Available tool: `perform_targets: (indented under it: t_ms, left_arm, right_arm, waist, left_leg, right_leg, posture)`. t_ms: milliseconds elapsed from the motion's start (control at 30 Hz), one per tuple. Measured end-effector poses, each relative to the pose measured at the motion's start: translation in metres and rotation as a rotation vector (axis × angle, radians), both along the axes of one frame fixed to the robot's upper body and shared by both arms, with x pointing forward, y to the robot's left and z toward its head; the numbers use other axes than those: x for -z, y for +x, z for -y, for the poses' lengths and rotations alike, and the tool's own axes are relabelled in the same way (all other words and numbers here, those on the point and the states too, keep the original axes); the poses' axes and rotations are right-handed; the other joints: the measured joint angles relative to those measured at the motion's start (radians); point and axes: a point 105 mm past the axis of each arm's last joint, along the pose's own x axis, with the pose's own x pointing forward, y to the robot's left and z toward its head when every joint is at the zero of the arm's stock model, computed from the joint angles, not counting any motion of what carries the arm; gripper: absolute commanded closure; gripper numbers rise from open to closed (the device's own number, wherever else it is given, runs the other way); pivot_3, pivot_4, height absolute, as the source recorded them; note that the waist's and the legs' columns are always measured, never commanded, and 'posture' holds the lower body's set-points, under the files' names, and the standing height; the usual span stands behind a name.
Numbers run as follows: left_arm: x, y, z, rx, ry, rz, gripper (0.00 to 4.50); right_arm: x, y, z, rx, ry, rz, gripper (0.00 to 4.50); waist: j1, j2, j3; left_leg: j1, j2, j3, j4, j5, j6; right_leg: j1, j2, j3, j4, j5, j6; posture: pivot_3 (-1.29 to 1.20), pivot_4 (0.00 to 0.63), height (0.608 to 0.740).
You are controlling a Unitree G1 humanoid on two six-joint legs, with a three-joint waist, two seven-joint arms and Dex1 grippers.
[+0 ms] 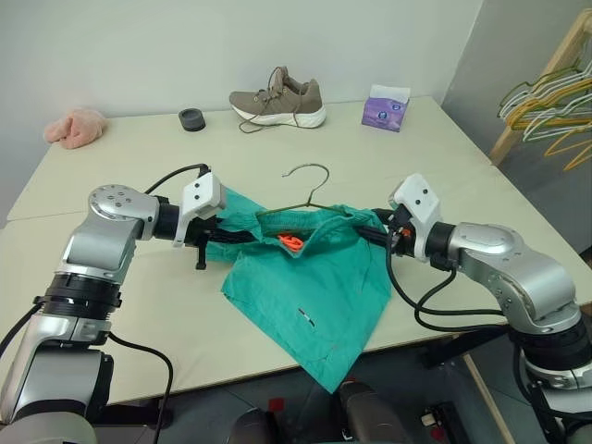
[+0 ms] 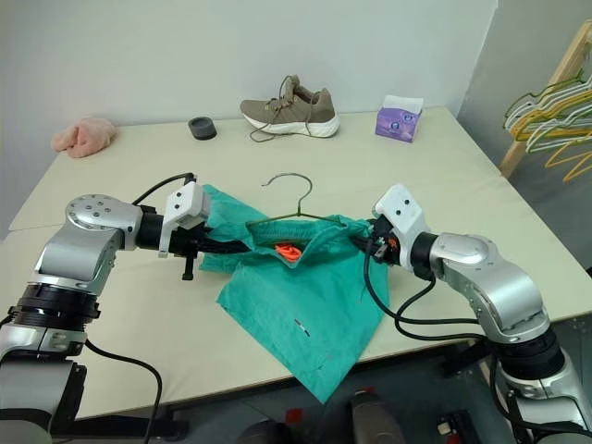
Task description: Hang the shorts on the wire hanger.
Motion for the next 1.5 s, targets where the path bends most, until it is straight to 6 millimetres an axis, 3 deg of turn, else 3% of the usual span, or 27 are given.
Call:
perform_targets:
  t_ms: [133,333,667,767,1100,1133,1233,1367,1500]
  left_arm:
    - [0.001,-0.002,0.004,0.012,-0.002,-0.005,4.5]
    - [0.001,-0.003,0.007,0.022,-0.004,-0.009,4.5]
    - [0.006,-0.007,0.015,0.069,0.005,-0.031,4.5]
    - [0.005,-0.008,0.017,0.081,0.006,-0.033,4.5]
    - [0.004,-0.01,0.019,0.09,0.0,-0.045,4.5]
    - [0.004,-0.009,0.019,0.082,-0.003,-0.042,4.5]
    - [0.003,-0.007,0.018,0.059,-0.014,-0.046,3.71]
    - [0.002,-0.003,0.01,0.031,-0.018,-0.062,2.5]
    - [-0.01,0.012,-0.009,-0.067,-0.054,-0.032,1.28]
  right_arm:
    - [0.008,-0.013,0.018,-0.043,-0.134,-0.035,0.15]
    - [0.012,-0.012,0.027,-0.05,-0.202,-0.036,0.15]
    - [0.038,0.024,0.014,-0.142,-0.343,-0.055,0.15]
    - [0.04,0.026,0.007,-0.203,-0.369,-0.062,0.79]
    - [0.041,0.023,0.0,-0.283,-0.368,-0.096,4.32]
    - [0.042,0.021,0.0,-0.296,-0.373,-0.102,4.49]
    - [0.043,0.02,-0.002,-0.308,-0.374,-0.105,4.5]
    - [0.042,0.018,-0.004,-0.322,-0.37,-0.106,4.5]
    - [0.037,0.02,-0.001,-0.297,-0.355,-0.106,4.5]
  waist:
    - [0.0,0.0,0.0]
    - [-0.003,0.0,0.0]
    - [-0.008,0.0,0.0]
    - [-0.007,0.0,0.0]
    - [-0.003,0.0,0.0]
    - [-0.003,0.0,0.0]
    - [-0.003,0.0,0.0]
    - [-0.004,0.0,0.0]
    - [-0.003,0.0,0.0]
  left_leg:
    - [0.0,0.0,0.0,0.0,0.0,0.0]
    - [0.001,0.0,0.0,0.0,0.0,0.0]
    - [0.0,0.0,0.0,0.0,0.0,0.0]
    - [0.0,-0.001,0.0,0.0,0.0,0.0]
    - [0.001,-0.001,0.0,0.0,0.0,0.0]
    - [0.001,-0.001,0.0,0.001,0.0,0.0]
    - [0.001,-0.001,0.0,0.001,0.0,0.0]
    - [0.001,-0.001,0.0,0.001,0.0,0.0]
    - [0.001,-0.001,-0.001,0.001,0.0,0.0]
  right_leg:
    - [0.001,0.0,0.0,0.0,0.0,0.0]
    - [0.001,0.0,0.001,0.0,0.0,0.0]
    - [0.0,0.0,0.001,0.0,0.0,0.0]
    - [0.0,0.0,0.001,-0.001,0.0,0.0]
    - [0.0,0.0,0.001,0.001,0.0,0.0]
    - [0.0,0.0,0.001,0.001,0.0,0.0]
    - [0.0,0.0,0.0,0.002,0.0,0.0]
    - [0.0,0.0,0.0,0.002,0.0,0.0]
    - [0.0,0.0,0.0,0.002,0.0,0.0]
  posture:
    - [-0.23,0.093,0.74]
    - [-0.24,0.088,0.74]
    - [-0.23,0.075,0.74]
    - [-0.22,0.074,0.74]
    - [-0.22,0.076,0.74]
    - [-0.22,0.076,0.74]
    - [-0.23,0.077,0.74]
    - [-0.23,0.076,0.74]
    - [-0.23,0.076,0.74]
